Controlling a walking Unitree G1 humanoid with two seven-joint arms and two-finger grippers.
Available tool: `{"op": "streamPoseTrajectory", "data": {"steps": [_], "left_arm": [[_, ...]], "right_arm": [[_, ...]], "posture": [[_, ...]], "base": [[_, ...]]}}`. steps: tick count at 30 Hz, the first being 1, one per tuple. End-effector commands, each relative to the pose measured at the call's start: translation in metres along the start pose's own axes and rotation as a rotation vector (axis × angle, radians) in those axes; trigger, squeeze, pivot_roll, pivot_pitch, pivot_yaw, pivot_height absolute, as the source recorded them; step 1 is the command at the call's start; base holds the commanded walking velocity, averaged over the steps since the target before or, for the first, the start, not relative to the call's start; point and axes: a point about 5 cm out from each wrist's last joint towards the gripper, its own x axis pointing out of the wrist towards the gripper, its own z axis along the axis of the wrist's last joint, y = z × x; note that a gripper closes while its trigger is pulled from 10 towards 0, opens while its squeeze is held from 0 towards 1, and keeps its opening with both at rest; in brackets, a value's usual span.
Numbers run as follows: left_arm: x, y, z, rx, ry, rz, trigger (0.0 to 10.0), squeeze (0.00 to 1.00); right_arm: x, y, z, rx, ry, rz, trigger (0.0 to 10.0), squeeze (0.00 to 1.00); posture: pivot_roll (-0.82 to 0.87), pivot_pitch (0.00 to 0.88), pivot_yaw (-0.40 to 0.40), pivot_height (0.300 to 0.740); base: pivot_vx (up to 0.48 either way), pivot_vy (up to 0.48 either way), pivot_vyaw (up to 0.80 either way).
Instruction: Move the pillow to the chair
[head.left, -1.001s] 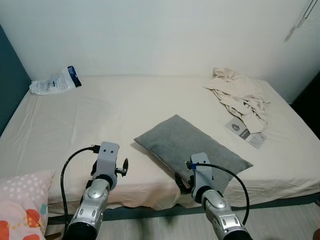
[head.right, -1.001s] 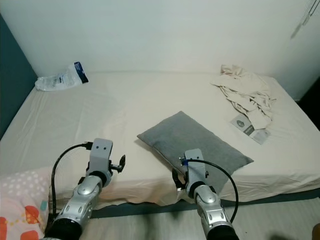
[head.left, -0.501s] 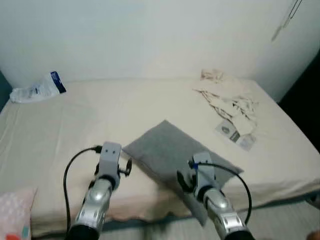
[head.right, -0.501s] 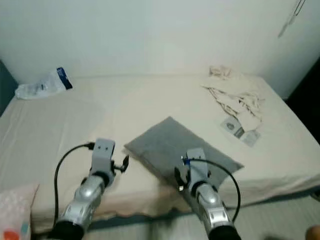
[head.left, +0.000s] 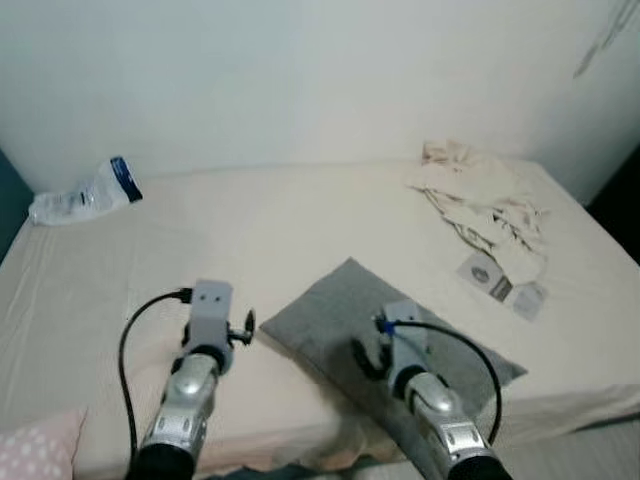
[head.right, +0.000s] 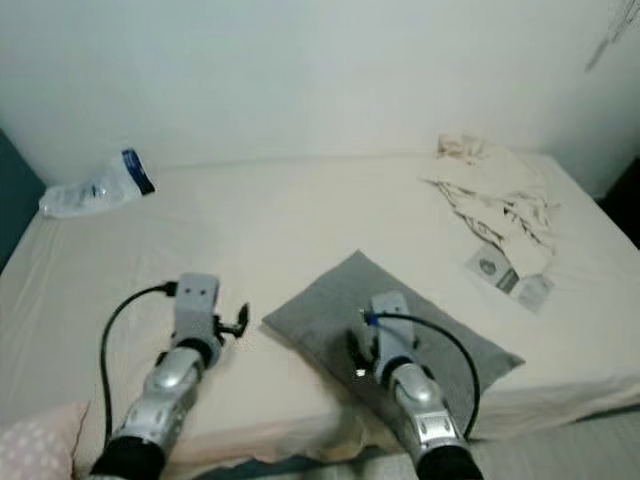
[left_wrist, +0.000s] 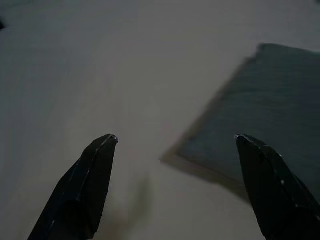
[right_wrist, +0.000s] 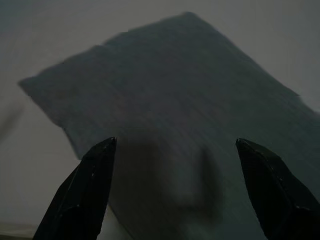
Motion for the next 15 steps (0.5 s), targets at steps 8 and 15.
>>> {"op": "streamPoseTrajectory", "data": {"steps": [8, 15], "left_arm": [[-0.0016, 0.0034, -0.0082, -0.011, 0.034, 0.012, 10.0, 0.00], [-0.0014, 0.0029, -0.0095, 0.031, 0.047, 0.012, 10.0, 0.00]], "right_arm": [[-0.0007, 0.0026, -0.0046, 0.021, 0.014, 0.000, 10.0, 0.00], [-0.0003, 0.0028, 0.0005, 0.049, -0.020, 0.011, 10.0, 0.00]], "posture": [[-0.05, 0.084, -0.042, 0.740], [-0.05, 0.077, -0.039, 0.740]], "base": [[0.000, 0.000, 0.00], [0.000, 0.000, 0.00]]}}
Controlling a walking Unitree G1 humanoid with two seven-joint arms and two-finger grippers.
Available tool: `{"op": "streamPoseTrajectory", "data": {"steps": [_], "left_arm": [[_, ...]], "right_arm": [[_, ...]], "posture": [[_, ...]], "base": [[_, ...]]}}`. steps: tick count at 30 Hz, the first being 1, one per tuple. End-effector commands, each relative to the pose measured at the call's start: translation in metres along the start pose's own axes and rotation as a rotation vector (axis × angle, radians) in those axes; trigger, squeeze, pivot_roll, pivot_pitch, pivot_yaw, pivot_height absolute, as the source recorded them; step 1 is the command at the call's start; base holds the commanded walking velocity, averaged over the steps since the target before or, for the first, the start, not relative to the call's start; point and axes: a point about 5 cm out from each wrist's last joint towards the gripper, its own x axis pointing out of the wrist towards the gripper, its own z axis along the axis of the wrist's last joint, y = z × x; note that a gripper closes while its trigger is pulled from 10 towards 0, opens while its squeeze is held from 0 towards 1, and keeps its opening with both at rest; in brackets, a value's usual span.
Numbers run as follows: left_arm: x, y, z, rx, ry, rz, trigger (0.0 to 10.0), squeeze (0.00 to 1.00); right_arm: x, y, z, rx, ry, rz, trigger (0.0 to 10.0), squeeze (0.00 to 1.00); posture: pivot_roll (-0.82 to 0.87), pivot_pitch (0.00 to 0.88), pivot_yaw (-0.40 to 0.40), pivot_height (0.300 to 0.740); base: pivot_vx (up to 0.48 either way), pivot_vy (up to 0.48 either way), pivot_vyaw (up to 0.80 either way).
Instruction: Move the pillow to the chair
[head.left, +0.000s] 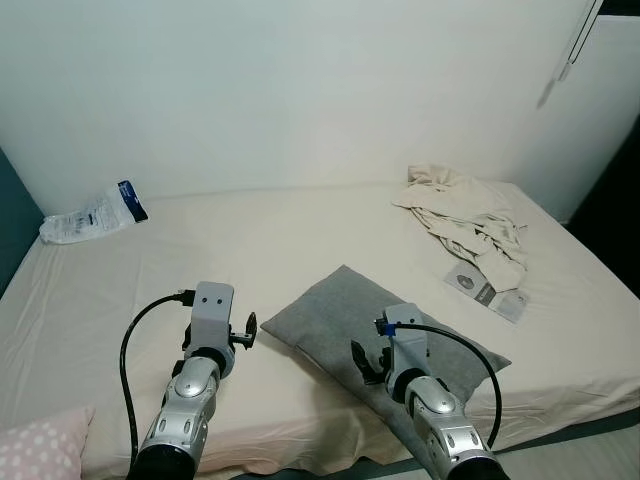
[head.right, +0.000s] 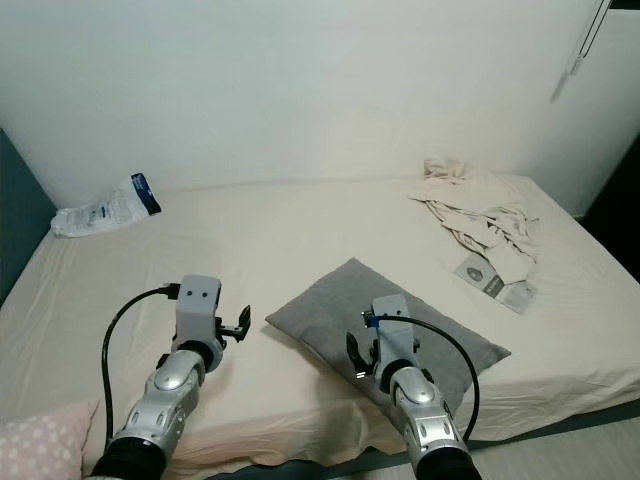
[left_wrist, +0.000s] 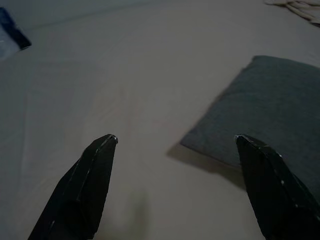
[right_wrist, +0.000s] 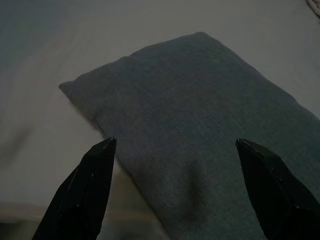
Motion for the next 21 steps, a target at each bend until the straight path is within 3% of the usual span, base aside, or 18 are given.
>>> {"op": "streamPoseTrajectory", "data": {"steps": [1, 5, 21], "left_arm": [[-0.0008, 0.0015, -0.0071, 0.028, 0.037, -0.001, 10.0, 0.00], [-0.0005, 0.0003, -0.0081, 0.029, 0.043, -0.019, 10.0, 0.00], [-0.0027, -0.0001, -0.0134, 0.020, 0.072, -0.076, 10.0, 0.00]], "right_arm": [[-0.0001, 0.0014, 0.0026, 0.026, -0.025, 0.008, 10.0, 0.00], [-0.0003, 0.0005, 0.0046, 0.041, -0.036, 0.004, 10.0, 0.00], [-0.0079, -0.0045, 0.0021, 0.077, -0.058, -0.005, 10.0, 0.00]], "posture": [[-0.05, 0.075, -0.038, 0.740], [-0.05, 0.072, -0.035, 0.740], [-0.06, 0.080, -0.032, 0.665]], "base": [[0.000, 0.000, 0.00], [0.000, 0.000, 0.00], [0.000, 0.000, 0.00]]}}
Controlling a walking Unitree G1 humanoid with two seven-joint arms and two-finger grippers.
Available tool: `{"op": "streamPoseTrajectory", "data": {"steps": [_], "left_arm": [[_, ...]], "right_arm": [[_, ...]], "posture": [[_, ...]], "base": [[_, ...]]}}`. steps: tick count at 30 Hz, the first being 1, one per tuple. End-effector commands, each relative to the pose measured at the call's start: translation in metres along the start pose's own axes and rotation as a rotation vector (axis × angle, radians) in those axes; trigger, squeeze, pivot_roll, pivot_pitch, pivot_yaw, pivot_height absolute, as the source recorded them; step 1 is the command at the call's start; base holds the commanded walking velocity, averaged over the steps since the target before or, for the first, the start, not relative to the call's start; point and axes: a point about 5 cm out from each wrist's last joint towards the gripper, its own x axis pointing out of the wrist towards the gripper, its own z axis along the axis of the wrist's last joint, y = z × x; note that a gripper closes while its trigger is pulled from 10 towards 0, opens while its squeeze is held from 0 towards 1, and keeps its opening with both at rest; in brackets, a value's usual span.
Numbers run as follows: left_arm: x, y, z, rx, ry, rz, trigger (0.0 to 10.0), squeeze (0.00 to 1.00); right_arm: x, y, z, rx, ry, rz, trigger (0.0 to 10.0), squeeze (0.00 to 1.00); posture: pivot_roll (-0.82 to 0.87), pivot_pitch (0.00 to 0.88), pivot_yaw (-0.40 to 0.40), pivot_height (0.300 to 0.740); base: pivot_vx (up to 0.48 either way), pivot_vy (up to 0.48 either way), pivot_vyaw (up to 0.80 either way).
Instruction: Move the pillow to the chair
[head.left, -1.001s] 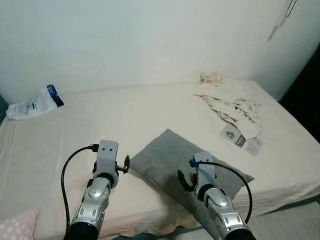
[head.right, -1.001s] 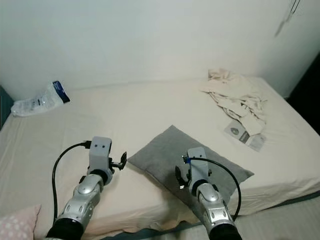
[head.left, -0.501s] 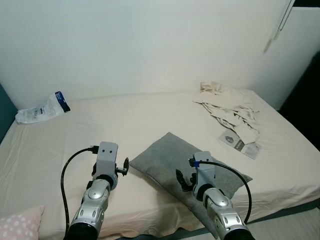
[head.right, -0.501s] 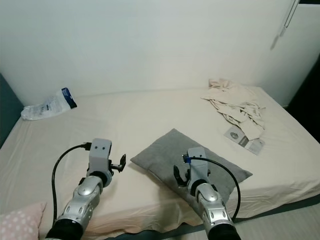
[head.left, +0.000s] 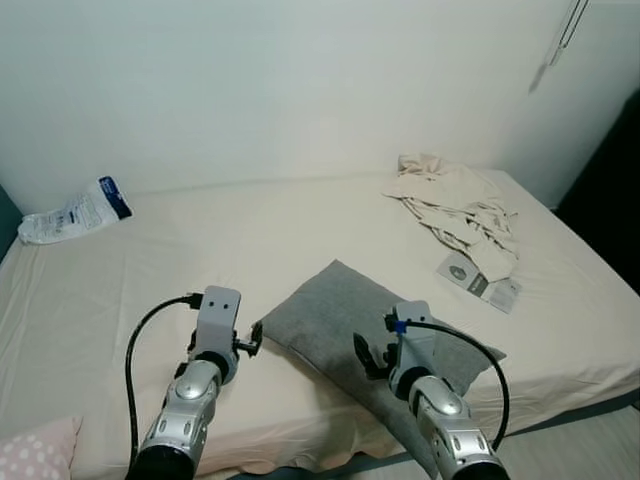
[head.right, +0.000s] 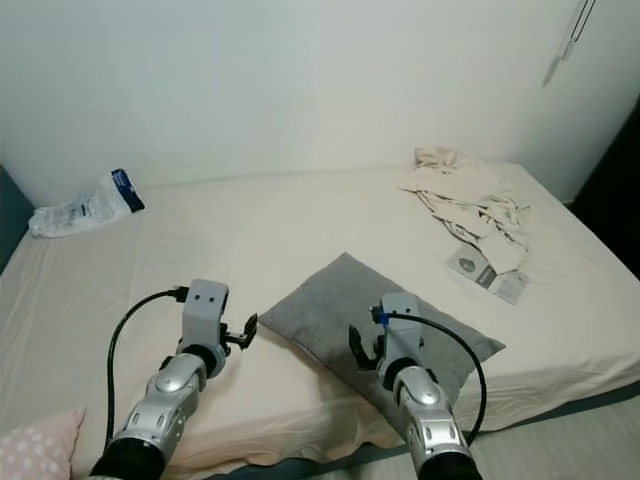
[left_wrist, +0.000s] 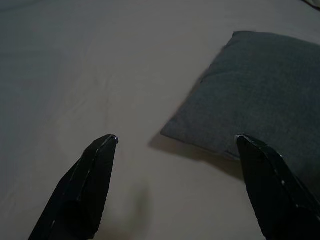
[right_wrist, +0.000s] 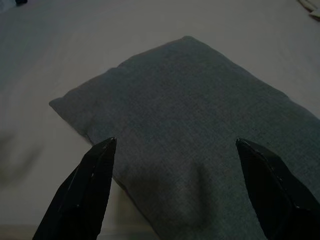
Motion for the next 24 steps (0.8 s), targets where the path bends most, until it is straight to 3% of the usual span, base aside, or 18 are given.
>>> {"op": "streamPoseTrajectory", "data": {"steps": [1, 6, 16, 24], "left_arm": [[-0.002, 0.002, -0.007, 0.003, 0.037, -0.006, 10.0, 0.00], [-0.002, 0.000, -0.007, 0.006, 0.037, -0.015, 10.0, 0.00], [-0.002, -0.001, -0.004, 0.005, 0.020, -0.033, 10.0, 0.00], [-0.002, -0.009, 0.005, 0.003, -0.038, -0.148, 10.0, 0.00]], "right_arm": [[-0.003, -0.002, -0.003, 0.021, 0.002, -0.010, 10.0, 0.00], [-0.005, -0.003, -0.003, 0.016, 0.003, -0.020, 10.0, 0.00], [-0.008, -0.005, -0.002, 0.014, -0.015, -0.025, 10.0, 0.00], [-0.012, -0.006, 0.004, 0.026, -0.065, -0.037, 10.0, 0.00]], "posture": [[-0.06, 0.082, -0.029, 0.655], [-0.06, 0.084, -0.026, 0.630], [-0.06, 0.084, -0.027, 0.630], [-0.06, 0.090, -0.019, 0.630]], "base": [[0.000, 0.000, 0.00], [0.000, 0.000, 0.00], [0.000, 0.000, 0.00], [0.000, 0.000, 0.00]]}}
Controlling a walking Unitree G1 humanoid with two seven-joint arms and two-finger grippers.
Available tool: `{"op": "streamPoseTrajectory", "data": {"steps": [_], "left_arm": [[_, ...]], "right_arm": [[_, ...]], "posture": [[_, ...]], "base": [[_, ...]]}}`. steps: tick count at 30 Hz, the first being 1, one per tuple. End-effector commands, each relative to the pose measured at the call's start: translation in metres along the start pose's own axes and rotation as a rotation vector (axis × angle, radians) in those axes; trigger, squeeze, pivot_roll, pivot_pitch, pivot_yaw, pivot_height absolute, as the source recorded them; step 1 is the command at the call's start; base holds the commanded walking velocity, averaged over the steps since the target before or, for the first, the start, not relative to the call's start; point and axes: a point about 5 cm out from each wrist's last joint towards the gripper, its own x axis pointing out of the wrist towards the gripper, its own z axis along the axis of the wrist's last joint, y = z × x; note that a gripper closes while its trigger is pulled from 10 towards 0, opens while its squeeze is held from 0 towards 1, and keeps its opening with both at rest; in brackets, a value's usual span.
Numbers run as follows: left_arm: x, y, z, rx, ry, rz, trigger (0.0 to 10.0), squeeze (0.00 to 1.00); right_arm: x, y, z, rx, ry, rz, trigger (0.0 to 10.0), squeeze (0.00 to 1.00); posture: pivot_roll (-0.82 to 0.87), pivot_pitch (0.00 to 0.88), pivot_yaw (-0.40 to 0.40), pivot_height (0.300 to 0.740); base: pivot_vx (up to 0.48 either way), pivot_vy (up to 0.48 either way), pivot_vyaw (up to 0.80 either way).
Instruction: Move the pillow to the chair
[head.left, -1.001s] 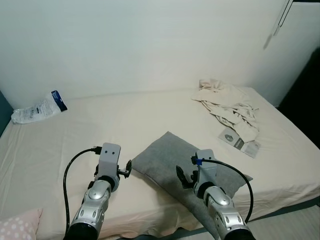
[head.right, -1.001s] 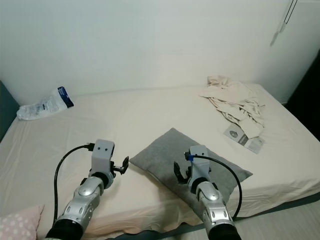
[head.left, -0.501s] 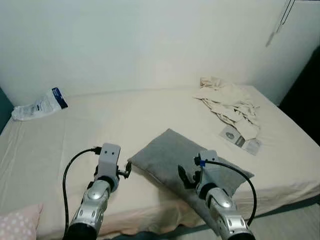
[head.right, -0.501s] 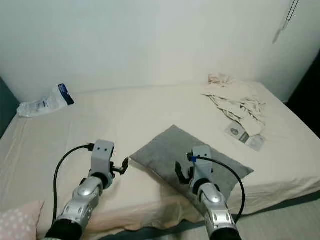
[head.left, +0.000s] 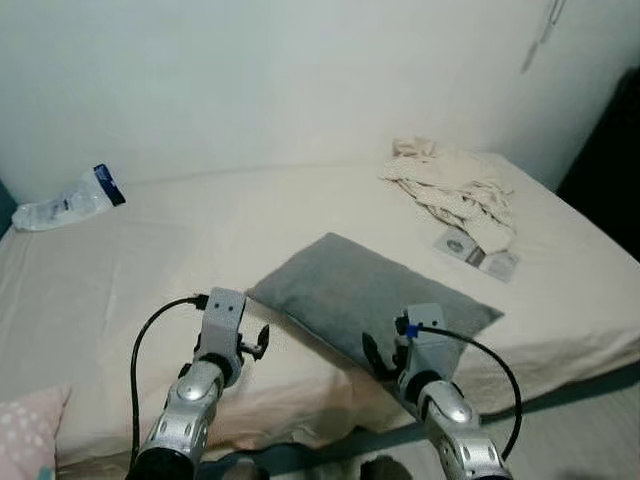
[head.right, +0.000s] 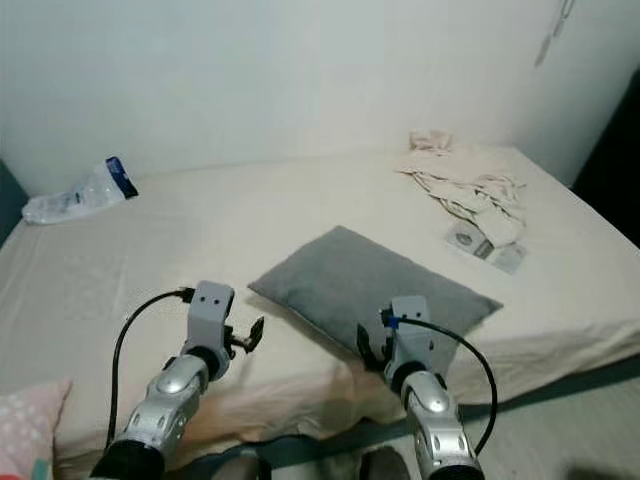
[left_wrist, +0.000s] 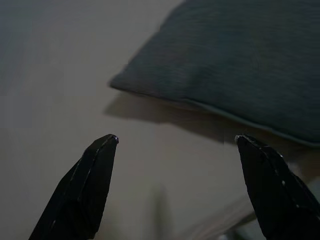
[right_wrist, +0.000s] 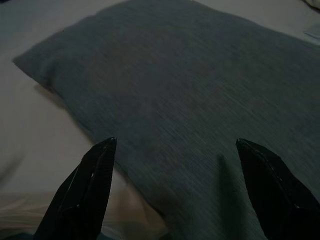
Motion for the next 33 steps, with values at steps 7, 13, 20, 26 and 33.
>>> {"op": "streamPoseTrajectory", "data": {"steps": [7, 13, 20, 26, 33], "left_arm": [[-0.002, 0.000, 0.007, -0.044, -0.030, -0.105, 10.0, 0.00], [-0.008, -0.004, 0.008, -0.130, -0.047, -0.198, 10.0, 0.00], [-0.007, 0.011, 0.013, -0.199, -0.083, -0.102, 10.0, 0.00], [-0.011, 0.024, 0.016, -0.279, -0.107, -0.067, 10.0, 0.00], [-0.014, 0.027, 0.016, -0.280, -0.112, -0.061, 10.0, 0.00]], "right_arm": [[-0.012, 0.001, 0.006, 0.065, -0.078, -0.043, 10.0, 0.00], [-0.025, -0.001, 0.010, 0.089, -0.150, -0.066, 10.0, 0.00], [-0.031, -0.010, 0.010, 0.090, -0.156, -0.120, 10.0, 0.00], [-0.035, -0.011, 0.014, 0.120, -0.173, -0.115, 10.0, 0.00], [-0.039, -0.015, 0.015, 0.311, -0.220, -0.120, 10.0, 0.00]], "posture": [[-0.05, 0.111, -0.004, 0.615], [-0.05, 0.126, 0.010, 0.596], [-0.05, 0.128, 0.016, 0.581], [-0.05, 0.128, 0.007, 0.566], [-0.05, 0.121, -0.002, 0.556]], "base": [[0.000, 0.000, 0.00], [0.000, 0.000, 0.00], [0.000, 0.000, 0.00], [0.000, 0.000, 0.00], [0.000, 0.000, 0.00]]}}
